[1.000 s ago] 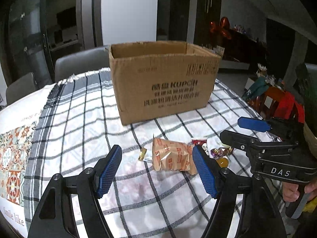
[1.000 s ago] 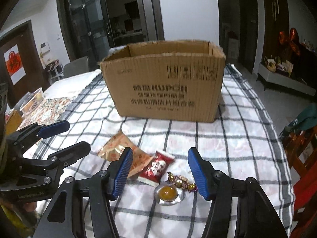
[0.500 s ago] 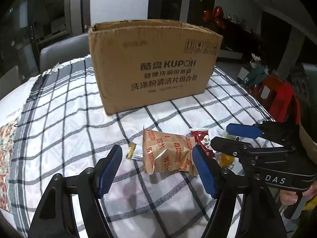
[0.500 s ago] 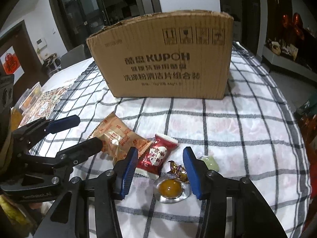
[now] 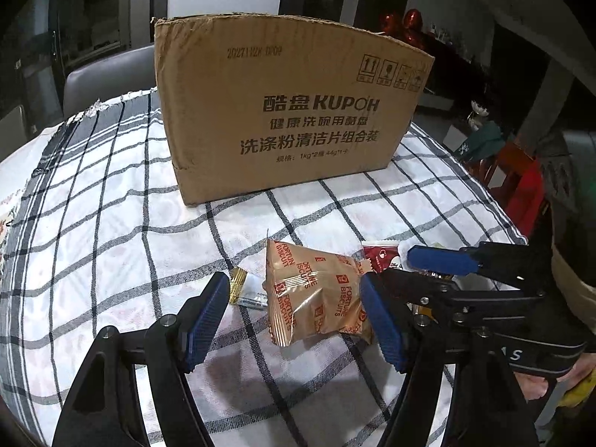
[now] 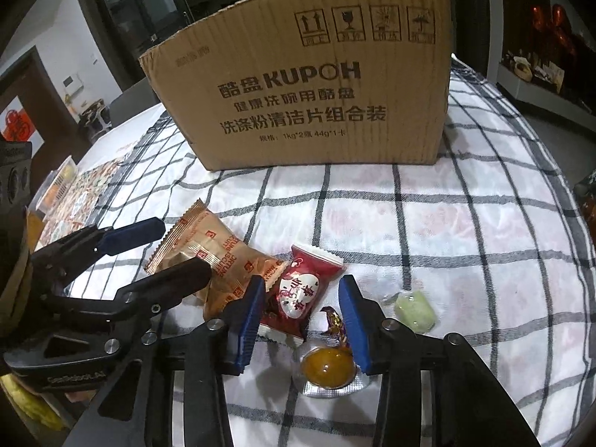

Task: Organize snacks
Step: 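Grasp the tan biscuit packet with the left tool while the right tool grasps the red candy packet, then carry the biscuit packet and red packet into the box while opening both tools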

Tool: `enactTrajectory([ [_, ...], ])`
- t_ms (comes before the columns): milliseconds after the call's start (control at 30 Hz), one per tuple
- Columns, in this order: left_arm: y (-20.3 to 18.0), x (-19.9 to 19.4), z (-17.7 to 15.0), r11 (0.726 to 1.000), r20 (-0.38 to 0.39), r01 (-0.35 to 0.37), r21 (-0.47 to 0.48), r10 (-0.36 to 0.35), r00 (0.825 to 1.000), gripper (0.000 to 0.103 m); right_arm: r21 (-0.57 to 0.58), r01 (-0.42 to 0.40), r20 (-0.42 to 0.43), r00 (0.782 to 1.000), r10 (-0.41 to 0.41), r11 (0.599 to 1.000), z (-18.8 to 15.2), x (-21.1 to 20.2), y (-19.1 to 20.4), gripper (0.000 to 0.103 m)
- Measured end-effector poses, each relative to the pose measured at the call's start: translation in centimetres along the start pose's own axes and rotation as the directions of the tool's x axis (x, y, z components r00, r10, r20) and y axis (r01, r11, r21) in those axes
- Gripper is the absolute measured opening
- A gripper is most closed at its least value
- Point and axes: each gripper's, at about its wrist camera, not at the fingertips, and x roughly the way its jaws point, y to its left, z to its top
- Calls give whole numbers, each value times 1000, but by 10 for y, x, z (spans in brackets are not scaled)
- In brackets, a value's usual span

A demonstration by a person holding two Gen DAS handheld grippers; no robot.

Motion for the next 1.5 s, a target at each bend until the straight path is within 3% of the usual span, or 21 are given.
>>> enactTrajectory([
  [333,6,5,2,995,-20,63,-72,-65,998,66,44,-43,-25,999,44,998,2,11,-4,37],
  [467,5,9,1,987,-39,112,-116,-117,992,57,61,-61,-28,998,63,996,3,12,-7,35],
  [600,-1,13,1,977,-64,165,-132,-175,983,40,63,-67,-21,997,69,996,1,10,-7,30],
  [1000,-13,-6,5,988,-19,111,-104,-113,993,31,73,-70,14,998,69,995,-4,-8,-8,30],
  [1500,-27,-52,11,998,73,34,-56,-30,997,29,55,-72,115,991,65,996,1,-51,1,30],
])
